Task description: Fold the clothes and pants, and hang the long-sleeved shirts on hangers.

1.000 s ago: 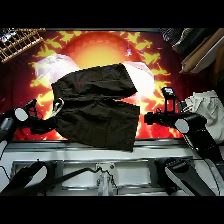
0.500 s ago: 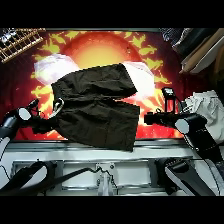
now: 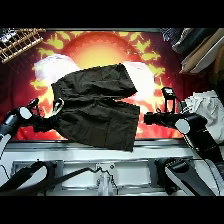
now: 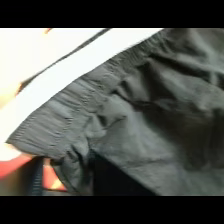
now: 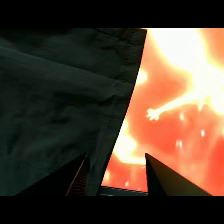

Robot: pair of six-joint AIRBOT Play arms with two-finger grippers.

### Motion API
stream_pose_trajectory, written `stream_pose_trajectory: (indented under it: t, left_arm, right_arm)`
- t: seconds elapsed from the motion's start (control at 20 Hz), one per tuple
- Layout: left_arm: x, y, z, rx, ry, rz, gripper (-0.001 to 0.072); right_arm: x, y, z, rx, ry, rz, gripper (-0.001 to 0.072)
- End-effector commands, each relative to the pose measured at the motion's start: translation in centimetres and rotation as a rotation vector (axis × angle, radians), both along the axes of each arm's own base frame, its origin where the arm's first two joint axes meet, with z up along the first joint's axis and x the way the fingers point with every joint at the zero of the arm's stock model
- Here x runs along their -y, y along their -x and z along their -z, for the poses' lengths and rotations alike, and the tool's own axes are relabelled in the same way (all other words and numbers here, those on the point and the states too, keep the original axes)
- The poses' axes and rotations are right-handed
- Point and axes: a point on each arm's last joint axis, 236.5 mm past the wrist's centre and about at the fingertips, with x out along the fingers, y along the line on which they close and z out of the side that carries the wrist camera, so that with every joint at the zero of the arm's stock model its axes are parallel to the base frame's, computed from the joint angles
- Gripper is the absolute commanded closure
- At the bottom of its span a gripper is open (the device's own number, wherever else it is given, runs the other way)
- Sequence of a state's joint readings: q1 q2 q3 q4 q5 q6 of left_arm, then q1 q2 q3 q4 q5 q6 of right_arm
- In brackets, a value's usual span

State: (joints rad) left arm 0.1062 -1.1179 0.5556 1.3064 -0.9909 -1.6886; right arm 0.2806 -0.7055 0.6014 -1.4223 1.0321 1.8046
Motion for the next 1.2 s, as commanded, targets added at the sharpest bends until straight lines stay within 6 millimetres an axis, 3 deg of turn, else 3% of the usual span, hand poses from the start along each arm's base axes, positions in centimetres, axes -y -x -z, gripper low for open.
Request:
stream_pose_trajectory:
  t: [0.0, 0.1, 0.3, 0.5, 0.65, 0.8, 0.95, 1.15]
  left_arm:
    - [0.9, -0.3, 0.3, 0.008, 0.04, 0.023, 0.0581]
    - [0.9, -0.6, -0.2, 0.029, 0.039, 0.025, 0.0697]
    - [0.8, -1.9, -2.2, 0.099, 0.029, 0.029, 0.0698]
    - [0.6, -3.8, -5.5, 0.214, 0.015, 0.034, 0.0699]
    - [0.6, -4.2, -7.1, 0.27, 0.013, 0.033, 0.0699]
    - [0.7, -4.3, -7.5, 0.284, 0.015, 0.032, 0.0699]
    - [0.8, -4.1, -7.5, 0.275, 0.018, 0.035, 0.0698]
    - [1.4, -3.1, -7.2, 0.244, 0.025, 0.093, 0.0699]
  right_arm:
    - [-0.2, 0.1, -0.2, 0.001, -0.01, 0.0, 0.0365]
    - [-0.2, 0.3, -0.1, -0.008, -0.011, -0.001, 0.0382]
    - [0.2, 2.5, 0.6, -0.096, 0.01, -0.017, 0.0381]
    - [-0.1, 7.7, 1.5, -0.224, -0.018, -0.059, 0.035]
    - [-2.6, 12.2, 2.2, -0.346, -0.161, -0.063, 0.0307]
    - [-7.4, 14.6, 2.5, -0.442, -0.427, -0.026, 0.0302]
    - [-7.6, 14.9, 5.2, -0.467, -0.462, 0.046, 0.0302]
    - [-7.4, 14.1, 5.9, -0.431, -0.46, 0.064, 0.0302]
